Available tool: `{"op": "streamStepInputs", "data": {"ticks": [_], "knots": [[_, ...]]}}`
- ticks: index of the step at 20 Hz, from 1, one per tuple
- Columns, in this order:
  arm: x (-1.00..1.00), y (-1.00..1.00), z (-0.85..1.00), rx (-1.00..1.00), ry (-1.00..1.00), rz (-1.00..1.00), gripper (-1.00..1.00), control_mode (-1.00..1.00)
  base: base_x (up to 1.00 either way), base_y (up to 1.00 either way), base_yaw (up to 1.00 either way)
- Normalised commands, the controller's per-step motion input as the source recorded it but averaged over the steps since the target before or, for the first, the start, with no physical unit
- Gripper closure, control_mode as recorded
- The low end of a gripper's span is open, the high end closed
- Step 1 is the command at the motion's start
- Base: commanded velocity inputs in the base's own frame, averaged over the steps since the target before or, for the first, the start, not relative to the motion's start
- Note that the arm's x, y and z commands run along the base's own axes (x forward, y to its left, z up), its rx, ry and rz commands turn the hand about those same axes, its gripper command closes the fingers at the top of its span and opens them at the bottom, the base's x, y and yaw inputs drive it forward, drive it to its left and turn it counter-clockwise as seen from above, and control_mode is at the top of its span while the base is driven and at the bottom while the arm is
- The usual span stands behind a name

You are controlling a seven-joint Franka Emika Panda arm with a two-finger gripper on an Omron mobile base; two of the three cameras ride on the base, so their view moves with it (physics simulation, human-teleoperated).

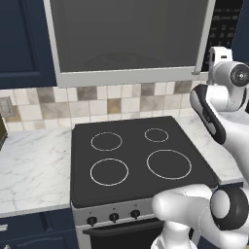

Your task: Transport the chicken drumstick from the fridge to the microwave and turn on the microwave.

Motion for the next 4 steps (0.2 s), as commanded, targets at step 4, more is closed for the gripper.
{"op": "streamStepInputs", "data": {"ticks": [4], "knots": [[0.14,0.12,-0.25,0.0,0.0,0.0,-1.0,-1.0,0.0,0.0,0.0]]}}
